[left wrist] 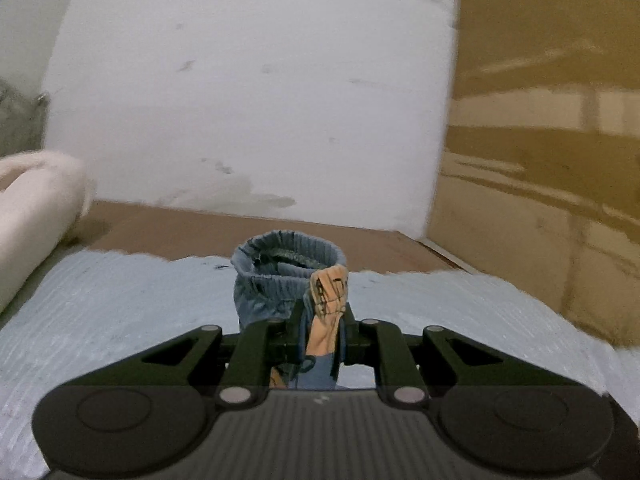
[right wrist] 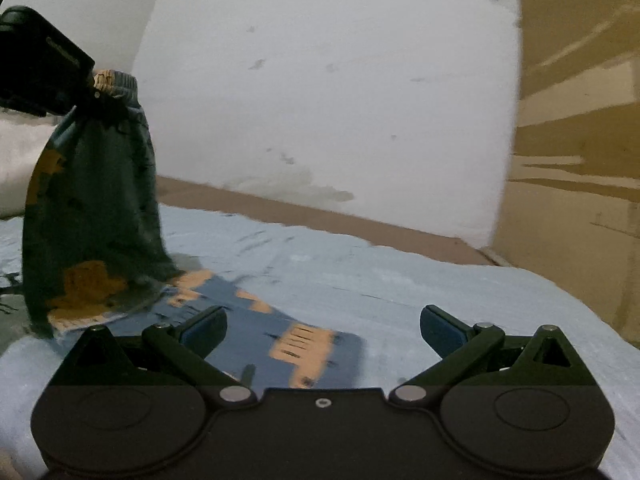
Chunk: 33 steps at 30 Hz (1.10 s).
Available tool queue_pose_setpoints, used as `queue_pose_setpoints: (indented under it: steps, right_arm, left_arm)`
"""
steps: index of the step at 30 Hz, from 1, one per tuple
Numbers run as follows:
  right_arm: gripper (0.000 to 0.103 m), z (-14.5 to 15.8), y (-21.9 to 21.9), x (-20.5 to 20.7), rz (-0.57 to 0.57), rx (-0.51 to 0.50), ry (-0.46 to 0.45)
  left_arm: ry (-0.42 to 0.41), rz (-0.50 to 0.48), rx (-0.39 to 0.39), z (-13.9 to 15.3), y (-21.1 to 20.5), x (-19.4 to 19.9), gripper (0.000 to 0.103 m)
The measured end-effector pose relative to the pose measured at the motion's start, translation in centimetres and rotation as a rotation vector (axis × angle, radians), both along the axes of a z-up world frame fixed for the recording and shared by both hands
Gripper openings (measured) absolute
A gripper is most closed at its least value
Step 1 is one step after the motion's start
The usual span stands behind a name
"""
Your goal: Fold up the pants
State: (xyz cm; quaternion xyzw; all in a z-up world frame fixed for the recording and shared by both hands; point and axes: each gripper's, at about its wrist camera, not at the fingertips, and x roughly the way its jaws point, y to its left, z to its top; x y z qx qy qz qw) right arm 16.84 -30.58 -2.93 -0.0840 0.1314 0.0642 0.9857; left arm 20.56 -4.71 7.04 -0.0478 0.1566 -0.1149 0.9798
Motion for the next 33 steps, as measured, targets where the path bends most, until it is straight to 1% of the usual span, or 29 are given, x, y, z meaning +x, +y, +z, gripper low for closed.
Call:
queue_pose_setpoints:
  steps: [4,9,12,15,20,21,22,24,26,27,28,30,31,33]
  right_arm:
    - [0.102,-1.0,-2.2,-0.5,-0.079,0.029,-0.007]
    - [0.102,-2.0,-5.3,-0.3,-0.178,0.068,-0.005]
    - [0.102,-2.6,-7.2,-0.1,-0.237,0.097,0.012]
    - [0.102,-3.1,-8.8,0.0,-0.279,0.142,0.028]
    - [0.102,-3.4,-10.1,-0.3,-0.286,0.181,0.031]
    - [0.102,-3.4,-10.1,-0.4,-0.283,0.183,0.032]
    - [0.102,-3.4,-9.9,-0.5,-0.281,0.185,0.031]
    - [0.102,-3.5,-9.8,-0.6,-0.277,0.186,0.029]
    - [0.102,-3.5,-9.9,-0.4,-0.273,0.188,0.027]
    - [0.102,-3.6,-9.9,-0.3,-0.271,0.187,0.026]
    - [0.102,-3.6,-9.9,-0.3,-0.269,0.188,0.025]
    - [0.102,-3.7,-10.1,-0.4,-0.266,0.194,0.023]
    - [0.102,-3.7,-10.2,-0.4,-0.264,0.199,0.021]
    - [0.102,-3.6,-10.4,-0.5,-0.257,0.213,0.016]
  left_arm:
    - [0.013,-0.105,0.096,-0.1,-5.0,-0.6,0.015]
    - [0.080,-0.207,0.192,-2.7,-10.5,-0.4,0.016]
    - [0.116,-0.238,0.229,-4.8,-13.0,-0.4,0.016]
    - [0.151,-0.253,0.268,-7.0,-14.6,-0.2,0.016]
    - [0.198,-0.270,0.327,-9.6,-16.0,-1.0,0.021]
    - [0.209,-0.273,0.333,-9.9,-16.1,-1.1,0.028]
    - [0.216,-0.280,0.328,-9.9,-16.2,-1.0,0.042]
    - [0.233,-0.303,0.306,-10.2,-15.9,-1.3,0.058]
    - [0.233,-0.318,0.299,-10.2,-15.7,-1.6,0.062]
    - [0.229,-0.319,0.304,-10.2,-15.7,-1.8,0.067]
    - [0.225,-0.315,0.312,-10.3,-15.7,-2.1,0.072]
    - [0.218,-0.302,0.326,-10.5,-15.6,-2.5,0.076]
    - [0.213,-0.297,0.335,-10.5,-15.4,-2.8,0.080]
    - [0.195,-0.283,0.362,-10.5,-15.0,-3.6,0.084]
